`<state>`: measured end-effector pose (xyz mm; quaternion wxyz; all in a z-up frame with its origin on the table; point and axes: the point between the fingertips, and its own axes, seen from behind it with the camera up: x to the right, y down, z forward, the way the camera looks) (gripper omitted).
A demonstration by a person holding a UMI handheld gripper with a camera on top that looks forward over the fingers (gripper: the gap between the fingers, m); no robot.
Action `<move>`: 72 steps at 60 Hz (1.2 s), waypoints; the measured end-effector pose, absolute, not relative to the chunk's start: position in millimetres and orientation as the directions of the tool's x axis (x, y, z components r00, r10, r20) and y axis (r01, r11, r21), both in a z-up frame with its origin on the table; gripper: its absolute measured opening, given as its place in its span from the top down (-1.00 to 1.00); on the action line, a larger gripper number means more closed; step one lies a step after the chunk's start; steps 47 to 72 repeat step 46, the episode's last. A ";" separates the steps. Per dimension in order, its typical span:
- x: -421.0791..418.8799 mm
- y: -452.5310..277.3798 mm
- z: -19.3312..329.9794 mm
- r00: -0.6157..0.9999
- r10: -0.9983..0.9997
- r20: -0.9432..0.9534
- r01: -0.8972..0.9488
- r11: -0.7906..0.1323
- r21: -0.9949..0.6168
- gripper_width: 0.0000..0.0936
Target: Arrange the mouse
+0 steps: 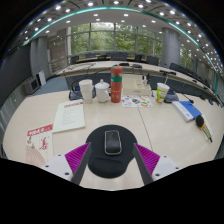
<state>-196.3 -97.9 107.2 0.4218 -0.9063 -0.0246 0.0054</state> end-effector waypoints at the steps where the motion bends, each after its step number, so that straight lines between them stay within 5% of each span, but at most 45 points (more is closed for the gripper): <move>1: -197.6 -107.1 114.4 0.999 0.043 0.009 0.035 -0.641 -0.767 -0.82; 26: -175.5 -296.6 218.7 0.998 0.017 0.060 0.059 -0.587 -0.807 -0.83; 45: -168.1 -370.8 252.1 0.999 0.037 0.014 0.032 -0.543 -0.839 -0.83; 72: -168.9 -372.3 252.8 0.999 0.035 0.012 0.029 -0.539 -0.842 -0.83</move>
